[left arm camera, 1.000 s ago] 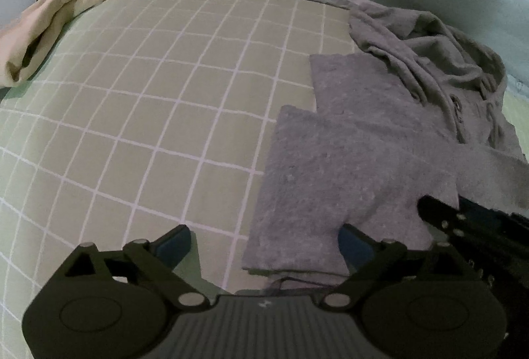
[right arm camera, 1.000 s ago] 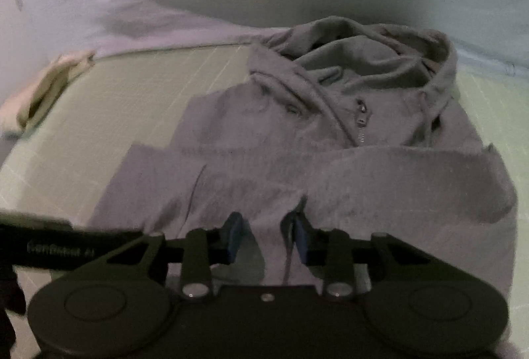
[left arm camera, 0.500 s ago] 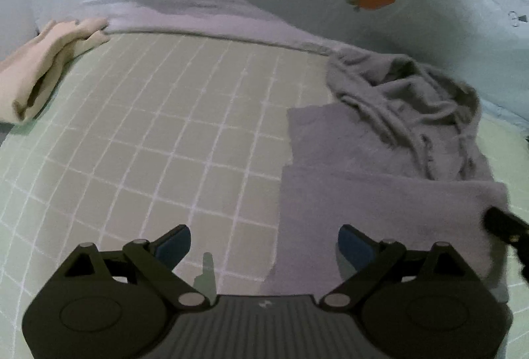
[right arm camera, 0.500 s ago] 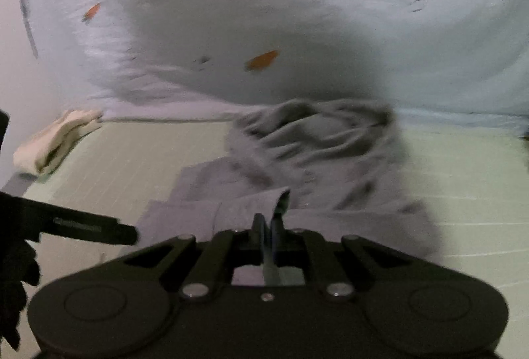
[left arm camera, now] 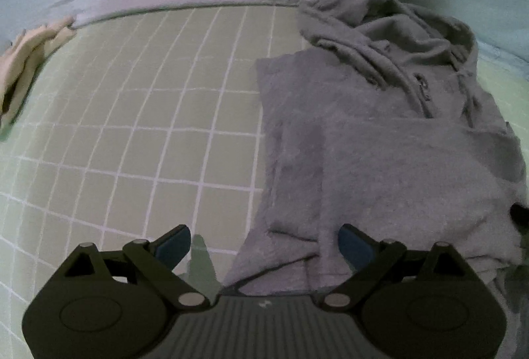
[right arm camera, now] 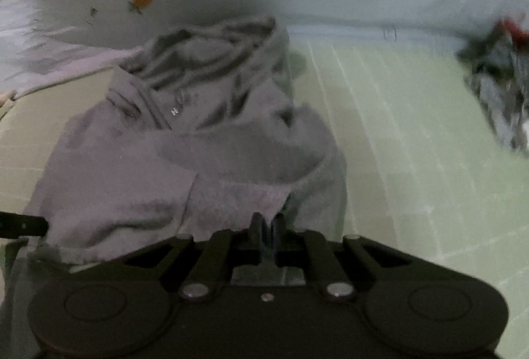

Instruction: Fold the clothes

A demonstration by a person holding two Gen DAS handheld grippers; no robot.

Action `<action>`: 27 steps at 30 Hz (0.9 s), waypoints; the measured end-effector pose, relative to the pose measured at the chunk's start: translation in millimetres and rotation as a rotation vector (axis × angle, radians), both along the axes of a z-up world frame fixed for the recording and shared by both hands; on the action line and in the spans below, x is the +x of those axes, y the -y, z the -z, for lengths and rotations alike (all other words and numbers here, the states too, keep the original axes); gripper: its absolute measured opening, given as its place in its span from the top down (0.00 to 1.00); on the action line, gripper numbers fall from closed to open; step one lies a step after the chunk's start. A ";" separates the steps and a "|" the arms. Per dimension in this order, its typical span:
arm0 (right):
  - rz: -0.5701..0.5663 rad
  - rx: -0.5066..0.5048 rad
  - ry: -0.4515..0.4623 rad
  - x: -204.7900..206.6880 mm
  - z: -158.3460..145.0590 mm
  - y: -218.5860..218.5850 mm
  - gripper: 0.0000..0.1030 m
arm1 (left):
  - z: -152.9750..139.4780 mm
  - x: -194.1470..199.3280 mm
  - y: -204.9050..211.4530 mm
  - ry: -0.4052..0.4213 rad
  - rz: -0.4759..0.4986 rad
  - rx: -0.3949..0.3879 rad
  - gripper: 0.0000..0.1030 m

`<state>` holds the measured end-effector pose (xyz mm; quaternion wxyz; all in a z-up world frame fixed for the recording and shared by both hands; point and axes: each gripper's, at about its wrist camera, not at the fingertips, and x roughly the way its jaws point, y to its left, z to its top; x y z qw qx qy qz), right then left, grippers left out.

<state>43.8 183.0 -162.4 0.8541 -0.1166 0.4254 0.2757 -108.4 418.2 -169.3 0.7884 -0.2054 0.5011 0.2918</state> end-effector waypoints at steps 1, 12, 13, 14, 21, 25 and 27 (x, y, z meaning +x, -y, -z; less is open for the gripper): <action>0.010 0.000 -0.012 1.3 2.6 -0.9 0.93 | 0.7 -0.4 -0.6 0.001 -0.004 -0.004 0.06; 0.109 0.140 -0.206 9.3 -0.6 18.6 0.76 | 5.7 -2.1 -6.2 0.008 -0.034 -0.034 0.01; 0.103 0.125 -0.189 8.1 -1.7 18.4 0.86 | 6.2 -2.3 -6.5 0.009 -0.035 -0.034 0.00; 0.100 0.121 -0.175 7.8 -4.9 18.9 0.90 | 6.6 -2.5 -6.9 0.010 -0.033 -0.036 0.00; 0.087 0.133 0.035 3.8 -45.6 19.2 0.98 | 9.9 -3.5 -8.7 0.024 -0.037 -0.051 0.00; 0.102 -0.012 -0.042 11.0 -10.7 16.2 0.99 | 10.6 -2.6 -9.5 0.023 -0.039 -0.057 0.00; 0.119 -0.009 -0.074 11.1 -4.7 21.5 0.97 | 10.5 -3.2 -11.1 0.023 -0.046 -0.066 0.00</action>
